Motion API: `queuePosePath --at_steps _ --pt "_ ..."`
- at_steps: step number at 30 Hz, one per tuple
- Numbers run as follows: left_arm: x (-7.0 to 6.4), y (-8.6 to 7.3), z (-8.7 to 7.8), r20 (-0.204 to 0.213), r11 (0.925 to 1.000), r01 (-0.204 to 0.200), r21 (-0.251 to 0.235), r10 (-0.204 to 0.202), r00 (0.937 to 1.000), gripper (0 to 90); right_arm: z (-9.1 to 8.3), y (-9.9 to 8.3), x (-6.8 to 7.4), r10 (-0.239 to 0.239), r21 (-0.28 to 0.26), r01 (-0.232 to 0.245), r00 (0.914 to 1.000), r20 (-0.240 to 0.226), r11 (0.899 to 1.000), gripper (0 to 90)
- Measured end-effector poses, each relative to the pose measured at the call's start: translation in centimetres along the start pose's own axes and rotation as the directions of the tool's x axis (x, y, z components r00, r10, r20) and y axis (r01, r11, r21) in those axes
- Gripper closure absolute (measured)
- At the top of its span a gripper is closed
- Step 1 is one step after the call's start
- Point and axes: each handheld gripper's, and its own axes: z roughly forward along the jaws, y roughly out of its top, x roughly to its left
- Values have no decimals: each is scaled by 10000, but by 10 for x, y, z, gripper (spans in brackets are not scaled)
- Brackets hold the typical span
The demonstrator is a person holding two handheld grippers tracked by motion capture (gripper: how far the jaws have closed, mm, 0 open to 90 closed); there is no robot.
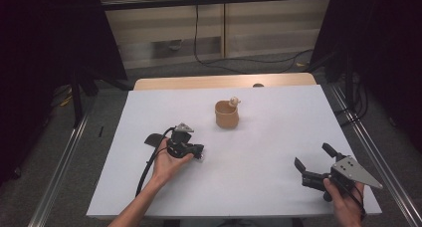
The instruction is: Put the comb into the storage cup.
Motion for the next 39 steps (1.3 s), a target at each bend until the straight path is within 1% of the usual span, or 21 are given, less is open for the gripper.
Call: queuePosePath --at_steps 5,16,18,23,27,29,31,32,36,39 --pt "-1 -1 2 -7 10000 -53 54 53 10000 900 0 0 0 9 6 -9 10000 8 10000 0" --pt "-1 -2 2 1 9999 67 75 -67 10000 900 0 0 0 -9 14 9 10000 26 10000 0" --pt "-2 -2 2 -31 10000 -16 84 16 10000 900 0 0 0 -16 3 16 10000 26 10000 0" --pt "-2 -4 1 -2 10000 50 32 -50 10000 900 0 0 1 -29 25 29 10000 -15 10000 0" --pt "-3 -4 0 13 9999 66 95 -66 10000 900 0 0 0 -39 25 39 10000 -1 10000 0" --pt "-3 -3 -1 14 9997 30 236 -30 10000 900 0 0 1 -32 36 33 10000 -19 10000 0" --pt "-4 -4 -1 -4 9997 36 235 -36 10000 900 0 0 1 -49 30 49 10000 -52 10000 0" --pt "-3 -4 -2 64 9996 39 268 -40 10000 900 0 0 1 -81 43 81 10000 -45 10000 0" --pt "-3 -5 -2 107 9996 51 281 -54 9999 900 0 0 1 -114 30 114 9999 -60 9999 0" --pt "-5 -5 -3 57 9993 -47 365 45 10000 900 -1 0 1 -101 14 101 9999 -99 9999 0"
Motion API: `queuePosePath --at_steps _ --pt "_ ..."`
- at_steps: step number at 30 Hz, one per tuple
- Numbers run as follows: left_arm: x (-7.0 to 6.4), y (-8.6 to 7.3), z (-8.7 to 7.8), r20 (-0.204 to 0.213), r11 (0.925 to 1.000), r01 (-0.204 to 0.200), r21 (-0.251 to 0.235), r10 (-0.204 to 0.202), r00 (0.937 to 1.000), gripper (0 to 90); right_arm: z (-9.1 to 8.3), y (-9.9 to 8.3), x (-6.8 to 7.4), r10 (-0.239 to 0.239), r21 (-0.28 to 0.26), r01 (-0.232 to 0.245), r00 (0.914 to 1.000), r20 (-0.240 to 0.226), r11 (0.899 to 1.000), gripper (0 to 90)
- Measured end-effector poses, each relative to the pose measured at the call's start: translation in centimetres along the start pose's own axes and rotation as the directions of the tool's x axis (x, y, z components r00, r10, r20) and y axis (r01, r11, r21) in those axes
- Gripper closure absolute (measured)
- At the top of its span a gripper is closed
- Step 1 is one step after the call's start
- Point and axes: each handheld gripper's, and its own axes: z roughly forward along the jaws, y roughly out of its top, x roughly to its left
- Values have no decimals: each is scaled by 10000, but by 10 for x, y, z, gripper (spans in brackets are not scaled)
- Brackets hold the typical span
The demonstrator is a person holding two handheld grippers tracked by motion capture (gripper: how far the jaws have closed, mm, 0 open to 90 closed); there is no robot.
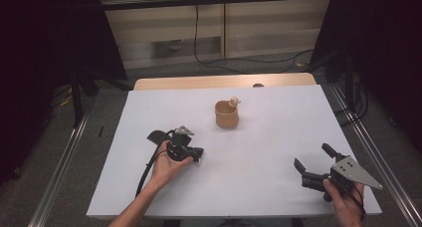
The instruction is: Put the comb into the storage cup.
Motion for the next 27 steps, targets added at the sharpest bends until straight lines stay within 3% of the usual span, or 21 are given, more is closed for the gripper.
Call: queuePosePath --at_steps 10,13,16,21,25,27 --pt "-1 -2 -2 9 10000 15 45 -15 10000 900 0 0 1 -38 23 38 10000 -48 10000 0" --pt "1 -4 -2 153 9996 265 -79 -264 9995 900 1 0 1 -54 15 54 10000 -46 10000 0" --pt "1 -4 -2 156 9999 166 -34 -165 9997 900 0 0 1 -58 42 58 10000 -19 10000 0" --pt "4 -5 -3 342 9991 424 -30 -423 9985 900 0 0 1 -73 35 74 10000 -50 10000 0" --pt "-2 -5 -3 -45 9999 -122 -21 122 9999 900 0 -1 0 -52 19 52 9999 -94 10000 0" --pt "-2 -7 -3 -36 9999 -59 -131 59 10000 900 0 -1 0 -46 25 46 10000 -83 10000 0"
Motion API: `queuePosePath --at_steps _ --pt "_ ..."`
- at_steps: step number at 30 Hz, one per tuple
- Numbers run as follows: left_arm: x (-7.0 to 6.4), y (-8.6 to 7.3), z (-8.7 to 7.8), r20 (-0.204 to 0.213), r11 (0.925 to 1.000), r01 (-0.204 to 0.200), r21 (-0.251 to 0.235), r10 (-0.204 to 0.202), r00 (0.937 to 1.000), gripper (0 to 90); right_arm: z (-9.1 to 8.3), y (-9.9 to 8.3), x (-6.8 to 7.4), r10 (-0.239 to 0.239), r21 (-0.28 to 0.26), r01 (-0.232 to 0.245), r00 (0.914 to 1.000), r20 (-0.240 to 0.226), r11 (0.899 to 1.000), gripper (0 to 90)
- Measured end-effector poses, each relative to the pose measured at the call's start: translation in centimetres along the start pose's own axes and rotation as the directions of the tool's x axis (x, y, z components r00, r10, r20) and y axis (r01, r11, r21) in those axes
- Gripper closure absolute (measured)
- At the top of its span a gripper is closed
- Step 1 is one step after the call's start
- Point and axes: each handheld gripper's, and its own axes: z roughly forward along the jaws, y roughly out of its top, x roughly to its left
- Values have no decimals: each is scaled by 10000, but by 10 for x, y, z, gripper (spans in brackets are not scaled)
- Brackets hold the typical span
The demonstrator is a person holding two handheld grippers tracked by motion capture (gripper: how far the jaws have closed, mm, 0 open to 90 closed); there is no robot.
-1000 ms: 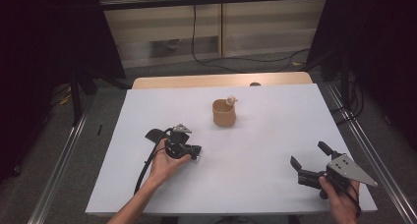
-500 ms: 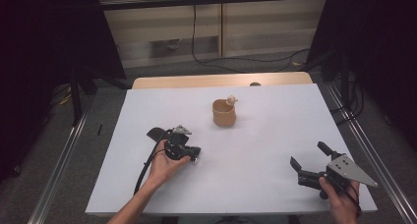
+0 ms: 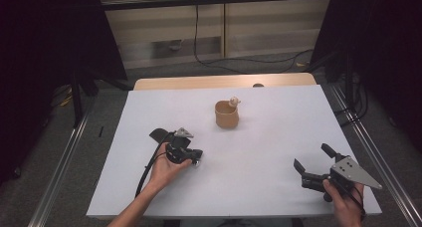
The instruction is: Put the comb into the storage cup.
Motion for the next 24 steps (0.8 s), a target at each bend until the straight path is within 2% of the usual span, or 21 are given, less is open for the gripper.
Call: queuePosePath --at_steps 5,8,15,24 --pt "0 -2 -2 81 10000 -8 1 8 10000 900 1 0 0 -29 26 29 10000 56 10000 0" --pt "2 -3 -4 253 9999 130 62 -132 9996 900 2 -1 0 -46 62 46 10000 52 10000 0" --pt "1 -6 -7 270 9994 320 104 -323 9991 900 0 0 1 -64 57 64 10000 -32 10000 0" --pt "2 -9 -10 416 9994 317 154 -323 9986 900 1 -1 1 -107 76 107 9999 -38 9999 0"
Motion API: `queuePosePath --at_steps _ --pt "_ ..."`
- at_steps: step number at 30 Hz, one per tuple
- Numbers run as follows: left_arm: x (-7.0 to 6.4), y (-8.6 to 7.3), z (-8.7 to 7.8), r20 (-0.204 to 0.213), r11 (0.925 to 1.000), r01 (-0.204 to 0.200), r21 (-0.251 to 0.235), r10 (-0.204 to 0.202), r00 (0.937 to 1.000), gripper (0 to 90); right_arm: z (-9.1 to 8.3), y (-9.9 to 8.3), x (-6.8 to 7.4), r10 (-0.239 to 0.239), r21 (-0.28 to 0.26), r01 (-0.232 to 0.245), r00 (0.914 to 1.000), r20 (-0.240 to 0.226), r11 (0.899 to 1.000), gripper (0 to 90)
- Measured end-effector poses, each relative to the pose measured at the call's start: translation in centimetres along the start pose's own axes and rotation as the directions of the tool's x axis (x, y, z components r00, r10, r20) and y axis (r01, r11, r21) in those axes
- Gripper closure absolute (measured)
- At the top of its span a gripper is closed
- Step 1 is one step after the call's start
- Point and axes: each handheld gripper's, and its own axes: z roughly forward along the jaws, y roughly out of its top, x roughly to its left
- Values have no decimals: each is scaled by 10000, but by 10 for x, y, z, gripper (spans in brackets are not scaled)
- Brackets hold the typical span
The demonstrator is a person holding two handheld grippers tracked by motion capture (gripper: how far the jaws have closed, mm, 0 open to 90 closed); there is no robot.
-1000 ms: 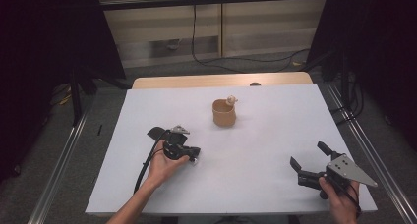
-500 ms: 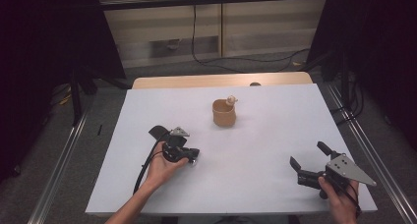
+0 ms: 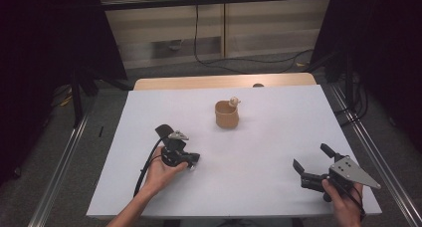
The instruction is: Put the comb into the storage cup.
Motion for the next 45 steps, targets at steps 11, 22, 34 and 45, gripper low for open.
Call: queuePosePath --at_steps 11,22,34,45 --pt "0 -3 -4 140 9999 24 164 -26 9999 900 0 0 1 -32 0 32 10000 -12 10000 0" --pt "0 -14 -13 282 9999 26 121 -29 9996 900 -1 0 1 -67 3 67 10000 -52 10000 0" --pt "1 -18 -17 344 9998 70 172 -76 9994 900 -1 0 1 -61 37 61 10000 -52 10000 0" --pt "3 -20 -20 391 9997 114 224 -123 9992 900 -1 0 2 -111 1 111 9999 -80 9999 0"
